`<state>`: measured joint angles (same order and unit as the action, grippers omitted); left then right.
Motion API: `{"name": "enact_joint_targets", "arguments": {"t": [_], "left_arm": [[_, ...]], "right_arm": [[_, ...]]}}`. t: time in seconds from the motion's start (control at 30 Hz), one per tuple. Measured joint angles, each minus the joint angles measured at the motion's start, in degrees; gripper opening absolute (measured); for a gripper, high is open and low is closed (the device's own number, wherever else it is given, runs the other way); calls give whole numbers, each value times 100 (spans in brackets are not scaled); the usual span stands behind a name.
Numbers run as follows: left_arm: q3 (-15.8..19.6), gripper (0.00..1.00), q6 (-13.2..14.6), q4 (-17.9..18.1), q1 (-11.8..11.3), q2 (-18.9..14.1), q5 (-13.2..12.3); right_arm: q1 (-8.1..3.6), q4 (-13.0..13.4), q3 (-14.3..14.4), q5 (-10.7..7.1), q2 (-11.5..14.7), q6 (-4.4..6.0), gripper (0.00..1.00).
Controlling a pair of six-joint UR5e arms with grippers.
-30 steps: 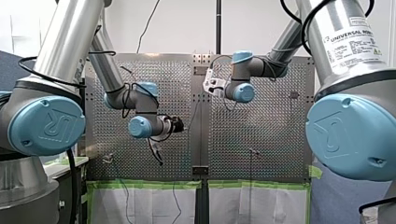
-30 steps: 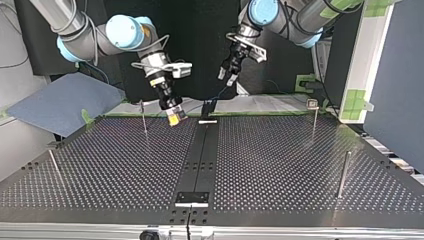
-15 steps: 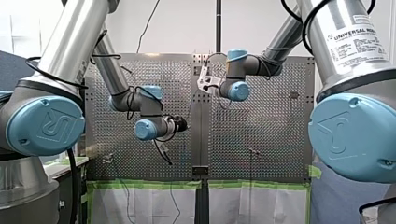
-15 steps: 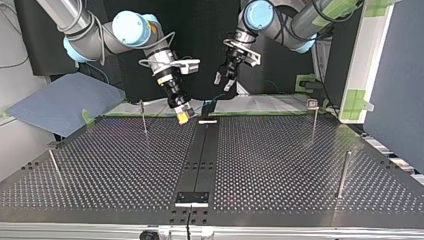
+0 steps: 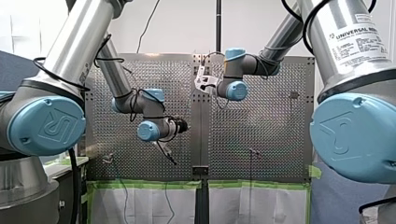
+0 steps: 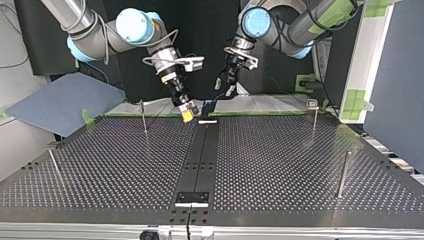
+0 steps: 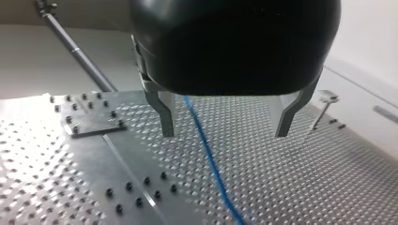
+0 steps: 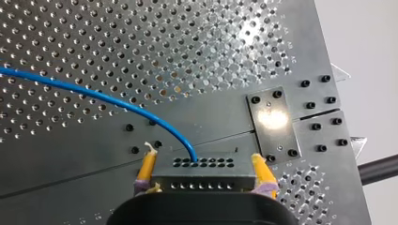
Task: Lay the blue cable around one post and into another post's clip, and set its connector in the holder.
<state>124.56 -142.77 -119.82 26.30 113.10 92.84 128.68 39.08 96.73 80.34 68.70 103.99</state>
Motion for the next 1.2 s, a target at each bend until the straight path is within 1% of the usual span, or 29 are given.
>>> {"name": "enact_joint_targets", "arguments": {"t": [0.3,0.53,0.67,0.9,1.0,1.13,1.17,1.2], "left_arm": [[-29,100,-377,-50,-121,4,250],[-70,100,-681,-36,-170,5,222],[-84,100,-911,-13,-174,5,164],[-85,100,-1278,-9,-181,3,156],[-85,100,-1432,-18,-183,4,207],[-84,100,-1620,-43,-184,2,337],[-84,90,-1682,-55,-184,2,367],[-83,83,-1728,-69,-185,1,387]], "right_arm": [[10,-29,0,4,0,0,0],[18,-16,0,-17,1,-17,0],[36,-6,0,-24,2,-28,0],[73,-13,0,-40,7,-34,0],[81,-19,1,-43,8,-35,0],[99,-33,0,-43,12,-36,0],[102,-37,0,-43,14,-36,0],[107,-43,0,-44,15,-36,0]]}}
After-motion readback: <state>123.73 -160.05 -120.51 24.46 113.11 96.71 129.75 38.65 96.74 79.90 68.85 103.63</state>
